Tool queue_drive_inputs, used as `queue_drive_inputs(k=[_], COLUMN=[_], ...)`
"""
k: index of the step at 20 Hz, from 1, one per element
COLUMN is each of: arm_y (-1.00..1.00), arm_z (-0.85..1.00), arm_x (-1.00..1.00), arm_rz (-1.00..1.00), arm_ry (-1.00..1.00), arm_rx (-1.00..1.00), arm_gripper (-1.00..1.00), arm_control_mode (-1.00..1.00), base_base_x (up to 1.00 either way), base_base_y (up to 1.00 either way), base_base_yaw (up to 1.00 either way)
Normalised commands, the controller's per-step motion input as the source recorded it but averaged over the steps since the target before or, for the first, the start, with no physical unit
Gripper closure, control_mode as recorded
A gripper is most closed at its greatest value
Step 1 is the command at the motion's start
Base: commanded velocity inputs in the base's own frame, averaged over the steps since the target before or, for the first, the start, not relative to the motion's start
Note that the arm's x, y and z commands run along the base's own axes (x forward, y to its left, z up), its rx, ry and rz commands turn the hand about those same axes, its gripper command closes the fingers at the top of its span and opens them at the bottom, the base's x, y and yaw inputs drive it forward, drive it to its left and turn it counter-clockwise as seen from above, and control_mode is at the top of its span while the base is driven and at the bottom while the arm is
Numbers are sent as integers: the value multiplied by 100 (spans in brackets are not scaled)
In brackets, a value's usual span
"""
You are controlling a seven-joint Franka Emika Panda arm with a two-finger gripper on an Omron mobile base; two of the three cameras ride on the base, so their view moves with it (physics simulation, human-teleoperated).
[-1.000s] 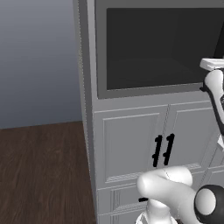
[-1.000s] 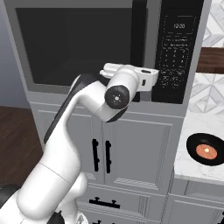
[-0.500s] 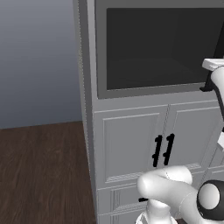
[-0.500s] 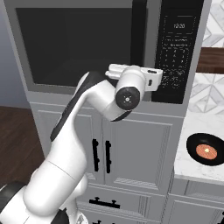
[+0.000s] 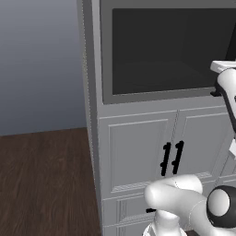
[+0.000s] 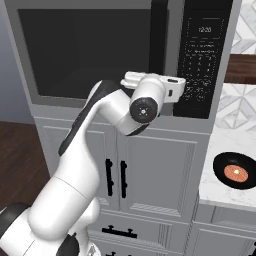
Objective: Open the microwave, place the bowl with waffle inside the microwave, then close the microwave door and turn it on.
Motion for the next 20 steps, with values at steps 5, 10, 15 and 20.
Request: queue_drive_inputs(k=[5, 10, 15, 20], arm_y=[0, -2, 0, 0], arm_z=[0, 0, 0, 0], arm_x=[0, 0, -64, -100], arm_rz=[0, 2, -2, -4], arm_ry=[0, -2, 0, 0], arm_rx=[0, 0, 0, 0], arm_gripper=[100, 100, 100, 100], arm_control_mode=[-100, -100, -100, -100], base_base_x=[0, 0, 0, 0], base_base_y=[0, 0, 0, 0], base_base_yaw=[0, 0, 0, 0])
